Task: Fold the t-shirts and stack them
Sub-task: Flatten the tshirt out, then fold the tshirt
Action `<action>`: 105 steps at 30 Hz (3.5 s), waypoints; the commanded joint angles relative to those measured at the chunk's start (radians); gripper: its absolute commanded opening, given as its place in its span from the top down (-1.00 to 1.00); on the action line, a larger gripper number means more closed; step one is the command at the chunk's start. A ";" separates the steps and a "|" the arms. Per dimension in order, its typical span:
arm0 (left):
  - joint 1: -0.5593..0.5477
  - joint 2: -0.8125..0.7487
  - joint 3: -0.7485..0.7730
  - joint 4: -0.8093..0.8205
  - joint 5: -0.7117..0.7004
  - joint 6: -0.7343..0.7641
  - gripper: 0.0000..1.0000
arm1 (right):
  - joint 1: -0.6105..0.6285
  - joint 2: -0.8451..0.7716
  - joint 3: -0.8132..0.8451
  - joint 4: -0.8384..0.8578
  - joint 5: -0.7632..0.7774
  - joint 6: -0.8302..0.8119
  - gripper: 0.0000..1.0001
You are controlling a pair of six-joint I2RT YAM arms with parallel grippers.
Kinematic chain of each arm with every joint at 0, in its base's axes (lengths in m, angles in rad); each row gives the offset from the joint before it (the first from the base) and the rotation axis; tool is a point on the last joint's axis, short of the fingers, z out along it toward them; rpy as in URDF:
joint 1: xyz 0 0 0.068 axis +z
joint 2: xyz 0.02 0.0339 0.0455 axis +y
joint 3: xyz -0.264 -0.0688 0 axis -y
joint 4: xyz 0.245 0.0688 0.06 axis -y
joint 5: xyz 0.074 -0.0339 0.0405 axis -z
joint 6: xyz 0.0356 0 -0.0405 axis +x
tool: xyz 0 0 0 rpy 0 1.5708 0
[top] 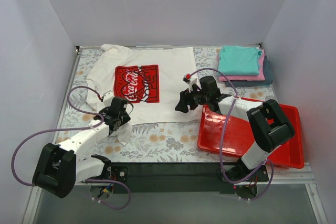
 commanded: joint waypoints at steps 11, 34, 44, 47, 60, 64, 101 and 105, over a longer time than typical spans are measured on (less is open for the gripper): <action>-0.003 -0.108 0.073 -0.086 -0.082 0.015 1.00 | 0.008 -0.012 0.015 0.041 -0.009 -0.018 -0.13; 0.263 -0.151 0.089 0.210 -0.251 0.225 1.00 | 0.014 0.075 0.081 -0.051 0.227 0.013 -0.12; 0.349 -0.076 0.107 0.319 -0.196 0.285 1.00 | 0.061 0.292 0.263 -0.139 0.285 0.014 -0.10; 0.384 -0.066 0.106 0.345 -0.162 0.289 1.00 | 0.086 0.342 0.310 -0.161 0.293 0.013 -0.09; 0.291 -0.125 0.104 0.384 -0.142 0.328 -0.63 | 0.106 0.228 0.296 -0.175 0.296 -0.007 -0.09; 0.013 -0.142 0.098 0.323 -0.269 0.340 -0.64 | 0.106 0.146 0.235 -0.163 0.316 -0.010 -0.10; -0.175 0.246 0.224 -0.320 -0.518 -0.209 -0.10 | 0.064 -0.205 -0.069 -0.064 0.301 -0.006 -0.14; -0.137 0.255 0.218 -0.258 -0.463 -0.148 -0.09 | 0.063 -0.211 -0.074 -0.063 0.305 -0.006 -0.14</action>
